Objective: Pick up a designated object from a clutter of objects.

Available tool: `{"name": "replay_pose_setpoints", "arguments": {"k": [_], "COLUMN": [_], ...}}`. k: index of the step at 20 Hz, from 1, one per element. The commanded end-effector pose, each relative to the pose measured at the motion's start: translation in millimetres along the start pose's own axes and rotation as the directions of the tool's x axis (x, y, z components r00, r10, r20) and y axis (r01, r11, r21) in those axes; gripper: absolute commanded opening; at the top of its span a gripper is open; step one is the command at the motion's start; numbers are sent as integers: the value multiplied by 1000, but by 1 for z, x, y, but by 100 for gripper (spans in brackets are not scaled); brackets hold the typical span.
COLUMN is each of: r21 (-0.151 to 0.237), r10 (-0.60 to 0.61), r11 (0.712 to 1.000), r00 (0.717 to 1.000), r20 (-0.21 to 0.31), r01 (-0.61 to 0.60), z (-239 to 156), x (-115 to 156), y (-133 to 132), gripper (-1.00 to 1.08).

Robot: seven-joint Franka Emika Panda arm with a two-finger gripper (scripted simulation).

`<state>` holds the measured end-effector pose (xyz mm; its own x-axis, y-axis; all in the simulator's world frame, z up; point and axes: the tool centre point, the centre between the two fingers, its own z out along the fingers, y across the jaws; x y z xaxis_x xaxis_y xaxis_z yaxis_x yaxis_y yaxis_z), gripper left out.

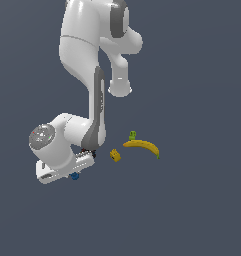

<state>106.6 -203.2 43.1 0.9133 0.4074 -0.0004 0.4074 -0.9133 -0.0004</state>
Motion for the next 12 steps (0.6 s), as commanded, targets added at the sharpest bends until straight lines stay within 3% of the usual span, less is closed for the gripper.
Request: {"name": "replay_pose_setpoints", "arguments": {"k": [1, 12], "r21": [0, 0], "r10": [0, 0], "r11": [1000, 1000], "r00": [1000, 1000], "r20": [0, 0], "r01": [0, 0], "z": [-2, -28], "x": [0, -12], "y": [-1, -27], "gripper": [-100, -100]}}
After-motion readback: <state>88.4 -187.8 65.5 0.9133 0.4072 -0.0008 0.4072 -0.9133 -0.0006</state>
